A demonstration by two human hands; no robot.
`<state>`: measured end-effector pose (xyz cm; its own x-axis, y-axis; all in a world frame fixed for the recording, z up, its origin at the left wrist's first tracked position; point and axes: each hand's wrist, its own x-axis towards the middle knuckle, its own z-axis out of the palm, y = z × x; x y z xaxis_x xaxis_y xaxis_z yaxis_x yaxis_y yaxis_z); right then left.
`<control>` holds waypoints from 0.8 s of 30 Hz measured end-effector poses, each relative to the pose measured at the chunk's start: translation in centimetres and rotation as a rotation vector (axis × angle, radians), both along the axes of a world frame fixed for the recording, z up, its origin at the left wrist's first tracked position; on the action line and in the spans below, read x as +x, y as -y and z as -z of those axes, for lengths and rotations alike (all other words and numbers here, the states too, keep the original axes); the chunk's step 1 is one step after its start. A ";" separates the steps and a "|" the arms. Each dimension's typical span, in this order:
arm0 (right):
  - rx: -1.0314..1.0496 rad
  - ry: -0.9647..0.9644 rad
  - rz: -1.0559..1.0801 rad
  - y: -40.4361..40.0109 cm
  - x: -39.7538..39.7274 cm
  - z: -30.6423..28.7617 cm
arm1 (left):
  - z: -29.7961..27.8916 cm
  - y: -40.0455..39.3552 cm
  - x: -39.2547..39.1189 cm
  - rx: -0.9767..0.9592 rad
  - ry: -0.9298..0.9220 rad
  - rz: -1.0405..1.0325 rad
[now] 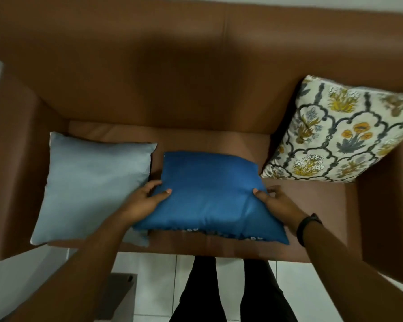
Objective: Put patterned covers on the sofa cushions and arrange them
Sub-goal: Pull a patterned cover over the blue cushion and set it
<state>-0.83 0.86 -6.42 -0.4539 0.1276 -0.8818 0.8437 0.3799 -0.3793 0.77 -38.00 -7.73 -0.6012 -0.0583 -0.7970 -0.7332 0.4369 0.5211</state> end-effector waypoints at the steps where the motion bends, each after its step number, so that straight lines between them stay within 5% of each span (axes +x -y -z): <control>1: -0.035 0.004 0.009 -0.4 -1.1 -1.2 | -1.4 0.1 -1.3 0.016 0.005 -0.014; 7: -0.087 0.022 0.170 -2.3 -9.0 -5.8 | -8.1 -0.1 -9.8 0.191 0.190 -0.219; 12: -0.109 -0.003 0.373 -2.9 -15.6 -7.0 | -9.1 -1.5 -16.3 0.221 0.087 -0.304; 20: -0.072 -0.193 0.309 1.1 -20.2 -3.8 | -5.8 -6.8 -20.6 0.140 -0.160 -0.363; 22: 0.098 -0.372 0.261 1.8 -19.2 -1.8 | -4.0 -7.8 -19.5 -0.045 -0.347 -0.289; 24: 0.414 -0.729 0.059 2.5 -16.4 -0.2 | -2.5 -9.1 -16.9 -0.460 -0.707 -0.014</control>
